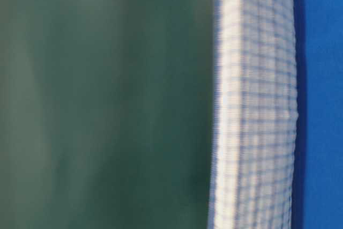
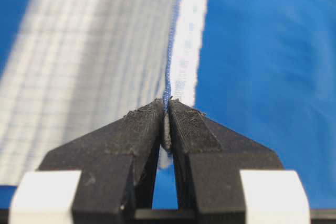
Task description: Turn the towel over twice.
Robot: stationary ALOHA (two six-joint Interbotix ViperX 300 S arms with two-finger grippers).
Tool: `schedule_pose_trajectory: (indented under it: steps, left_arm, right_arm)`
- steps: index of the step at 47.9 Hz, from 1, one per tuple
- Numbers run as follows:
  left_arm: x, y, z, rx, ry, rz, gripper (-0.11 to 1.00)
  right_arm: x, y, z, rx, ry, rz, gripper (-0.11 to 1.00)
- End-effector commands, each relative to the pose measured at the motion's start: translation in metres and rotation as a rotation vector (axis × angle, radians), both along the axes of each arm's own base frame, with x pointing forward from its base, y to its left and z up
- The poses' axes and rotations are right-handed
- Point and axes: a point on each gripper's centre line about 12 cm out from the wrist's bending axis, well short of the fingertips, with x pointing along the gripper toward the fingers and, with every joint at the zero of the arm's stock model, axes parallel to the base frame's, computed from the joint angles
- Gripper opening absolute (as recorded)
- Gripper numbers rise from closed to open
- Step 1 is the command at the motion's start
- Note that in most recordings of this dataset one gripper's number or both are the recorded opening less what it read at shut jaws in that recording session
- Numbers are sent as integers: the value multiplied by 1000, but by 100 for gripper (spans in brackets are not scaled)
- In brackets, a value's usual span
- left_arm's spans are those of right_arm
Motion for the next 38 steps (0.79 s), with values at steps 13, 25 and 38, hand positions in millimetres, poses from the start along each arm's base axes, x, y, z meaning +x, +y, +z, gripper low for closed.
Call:
schedule_pose_trajectory:
  steps: [13,25,38]
  left_arm:
    - [2,-42,-32,-111,124,-140,4]
    - [7,-62,-50,-154,190,-195,4]
    - [13,-76,-54,-163,200,-237,4]
  right_arm:
    - [13,48,-38,105,54,52,7]
    - [17,65,-50,136,80,63,7]
    - [17,73,-54,138,97,83,7]
